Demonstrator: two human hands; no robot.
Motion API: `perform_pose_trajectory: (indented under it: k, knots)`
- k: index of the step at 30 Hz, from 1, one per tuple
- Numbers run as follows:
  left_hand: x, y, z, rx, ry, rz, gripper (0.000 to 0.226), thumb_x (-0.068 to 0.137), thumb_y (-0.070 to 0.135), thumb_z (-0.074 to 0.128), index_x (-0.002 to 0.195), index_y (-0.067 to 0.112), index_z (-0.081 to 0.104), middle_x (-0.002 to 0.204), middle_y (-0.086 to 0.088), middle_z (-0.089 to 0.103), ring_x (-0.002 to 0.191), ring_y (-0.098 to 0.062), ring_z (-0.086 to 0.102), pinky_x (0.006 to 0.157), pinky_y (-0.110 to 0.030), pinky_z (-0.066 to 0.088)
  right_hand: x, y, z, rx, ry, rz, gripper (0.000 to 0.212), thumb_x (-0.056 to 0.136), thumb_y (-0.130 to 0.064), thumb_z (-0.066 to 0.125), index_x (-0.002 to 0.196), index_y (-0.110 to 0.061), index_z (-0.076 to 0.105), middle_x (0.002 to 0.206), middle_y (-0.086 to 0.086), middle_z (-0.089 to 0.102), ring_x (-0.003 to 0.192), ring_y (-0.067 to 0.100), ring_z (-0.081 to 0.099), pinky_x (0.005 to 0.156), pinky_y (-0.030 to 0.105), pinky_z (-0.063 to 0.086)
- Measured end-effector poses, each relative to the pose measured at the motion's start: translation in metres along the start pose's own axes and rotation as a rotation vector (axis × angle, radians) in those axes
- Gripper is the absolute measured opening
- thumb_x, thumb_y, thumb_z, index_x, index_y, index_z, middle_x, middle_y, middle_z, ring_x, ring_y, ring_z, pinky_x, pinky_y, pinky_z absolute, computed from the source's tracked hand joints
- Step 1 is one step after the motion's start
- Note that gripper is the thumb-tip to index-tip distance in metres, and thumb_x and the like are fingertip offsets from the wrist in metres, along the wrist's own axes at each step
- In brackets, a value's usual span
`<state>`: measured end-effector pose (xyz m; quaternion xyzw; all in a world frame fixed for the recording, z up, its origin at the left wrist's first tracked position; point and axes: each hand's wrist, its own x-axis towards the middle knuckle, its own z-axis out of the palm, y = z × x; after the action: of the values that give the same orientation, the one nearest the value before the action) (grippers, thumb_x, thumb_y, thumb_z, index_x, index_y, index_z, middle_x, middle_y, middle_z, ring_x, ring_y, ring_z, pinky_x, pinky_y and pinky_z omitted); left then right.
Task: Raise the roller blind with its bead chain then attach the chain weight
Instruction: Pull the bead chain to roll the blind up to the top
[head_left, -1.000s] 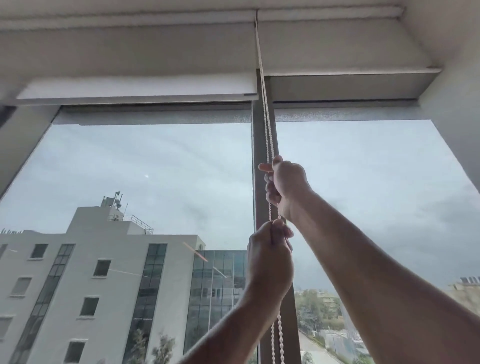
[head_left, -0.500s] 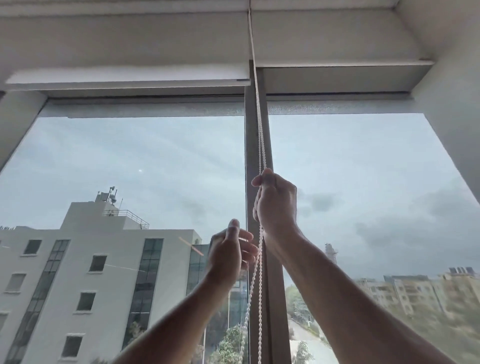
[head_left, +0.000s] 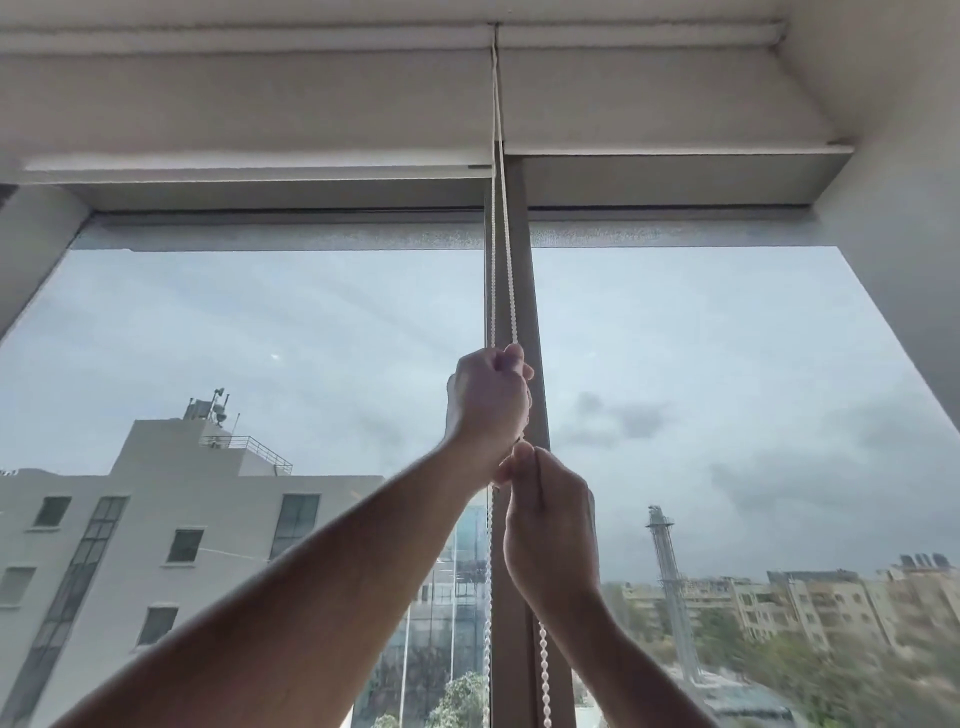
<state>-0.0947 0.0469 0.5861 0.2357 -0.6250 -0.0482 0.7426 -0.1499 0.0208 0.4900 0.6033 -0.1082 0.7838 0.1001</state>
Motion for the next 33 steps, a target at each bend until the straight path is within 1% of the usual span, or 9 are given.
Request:
perform_pose_trajectory:
  k: [4,7,9,12,15,20,25,28,33]
  knots:
    - [-0.004,0.001,0.005,0.204,0.13,0.102,0.042,0.103,0.03,0.036,0.076,0.008,0.061,0.064,-0.004,0.059,0.059,-0.026,0.055,0.052,-0.03,0.038,0.007,0.013,-0.007,-0.038,-0.132,0.029,0.039,0.102,-0.016,0.045,0.065,-0.017,0.056,0.049,-0.009,0.048,0.048,0.006,0.039,0.05,0.026,0.033]
    - [-0.007,0.005,0.004,0.282,0.206,0.218,0.041,0.103,0.024,0.035,0.079,0.004,0.061,0.072,-0.013,0.066,0.071,-0.032,0.061,0.062,-0.034,0.042,0.017,0.019,-0.018,0.109,-0.326,0.279,0.046,0.102,-0.053,0.036,0.076,-0.026,0.063,0.049,-0.006,0.058,0.047,0.011,0.056,0.06,0.034,0.05]
    - [-0.009,0.006,0.005,0.288,0.221,0.253,0.04,0.103,0.022,0.034,0.077,0.003,0.06,0.074,-0.015,0.067,0.074,-0.034,0.06,0.071,-0.04,0.046,0.028,0.021,-0.025,0.208,-0.293,0.412,0.056,0.095,-0.064,0.03,0.089,-0.023,0.067,0.056,0.001,0.066,0.054,0.016,0.065,0.067,0.039,0.053]
    - [-0.021,-0.001,0.008,0.282,0.204,0.255,0.043,0.103,0.026,0.036,0.069,0.012,0.056,0.064,-0.004,0.062,0.061,-0.02,0.056,0.061,-0.031,0.041,0.051,0.017,-0.029,0.256,-0.206,0.503,0.058,0.101,-0.058,0.033,0.096,-0.011,0.068,0.07,0.013,0.07,0.061,0.017,0.066,0.065,0.036,0.052]
    - [-0.035,-0.017,0.009,0.264,0.178,0.262,0.042,0.102,0.02,0.038,0.062,0.018,0.049,0.055,0.007,0.052,0.052,-0.004,0.047,0.048,-0.013,0.034,0.073,0.006,-0.026,0.226,-0.19,0.511,0.051,0.103,-0.049,0.04,0.099,-0.006,0.068,0.082,0.019,0.073,0.068,0.018,0.069,0.072,0.041,0.057]
    - [-0.05,-0.035,0.0,0.263,0.188,0.255,0.041,0.1,0.013,0.04,0.061,0.02,0.048,0.054,0.008,0.05,0.055,-0.006,0.046,0.051,-0.019,0.033,0.105,-0.018,-0.015,0.297,-0.215,0.579,0.039,0.104,-0.038,0.044,0.106,-0.003,0.062,0.075,0.007,0.066,0.066,0.02,0.066,0.056,0.028,0.057]
    - [-0.071,-0.038,0.002,0.207,0.167,0.255,0.042,0.101,0.02,0.041,0.06,0.021,0.047,0.047,0.009,0.044,0.045,-0.006,0.042,0.047,-0.023,0.03,0.12,-0.032,0.007,0.458,-0.223,0.699,0.037,0.107,-0.032,0.036,0.088,-0.008,0.057,0.066,0.003,0.05,0.047,0.013,0.044,0.041,0.023,0.036]
    - [-0.083,-0.045,-0.001,0.229,0.161,0.269,0.043,0.102,0.022,0.041,0.059,0.023,0.046,0.046,0.008,0.043,0.045,-0.006,0.043,0.046,-0.021,0.029,0.119,-0.032,0.021,0.371,-0.183,0.694,0.039,0.104,-0.028,0.034,0.076,-0.016,0.059,0.052,-0.005,0.038,0.036,0.008,0.03,0.035,0.018,0.022]
    - [-0.092,-0.056,-0.011,0.198,0.144,0.318,0.043,0.102,0.013,0.04,0.061,0.024,0.045,0.048,0.008,0.042,0.047,-0.004,0.044,0.046,-0.016,0.032,0.099,-0.027,0.033,0.268,-0.095,0.566,0.031,0.085,-0.021,0.037,0.055,-0.02,0.043,0.05,-0.002,0.033,0.041,0.016,0.027,0.044,0.026,0.023]
